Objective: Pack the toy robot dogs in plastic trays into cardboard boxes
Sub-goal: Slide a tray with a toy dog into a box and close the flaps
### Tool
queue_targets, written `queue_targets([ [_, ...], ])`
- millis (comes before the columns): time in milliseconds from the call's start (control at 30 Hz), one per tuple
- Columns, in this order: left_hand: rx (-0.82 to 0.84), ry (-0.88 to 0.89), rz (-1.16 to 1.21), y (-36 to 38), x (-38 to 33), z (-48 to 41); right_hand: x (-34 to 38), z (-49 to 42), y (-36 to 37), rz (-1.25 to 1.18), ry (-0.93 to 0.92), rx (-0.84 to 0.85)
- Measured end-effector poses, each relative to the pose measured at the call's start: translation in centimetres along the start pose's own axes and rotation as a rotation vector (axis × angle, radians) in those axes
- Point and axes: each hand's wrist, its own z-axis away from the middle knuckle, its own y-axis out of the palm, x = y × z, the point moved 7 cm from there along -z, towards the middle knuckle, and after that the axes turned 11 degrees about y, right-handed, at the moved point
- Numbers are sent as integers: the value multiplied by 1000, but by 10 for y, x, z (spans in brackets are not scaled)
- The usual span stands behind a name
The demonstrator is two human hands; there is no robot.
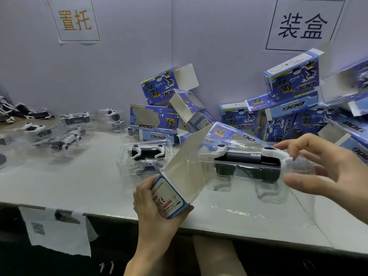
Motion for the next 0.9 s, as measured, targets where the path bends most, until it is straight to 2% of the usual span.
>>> queue_targets([
  [267,-13,36,10,-1,0,2,0,4,2,84,-51,22],
  [500,75,190,-50,6,-7,5,7,8,19,181,-54,1],
  [767,171,295,-66,14,-16,8,0,3,38,110,-8,76],
  [833,141,267,-16,16,-17,8,2,3,42,-32,-15,140],
  [900,100,171,41,17,-13,8,4,2,36,-168,-39,93],
])
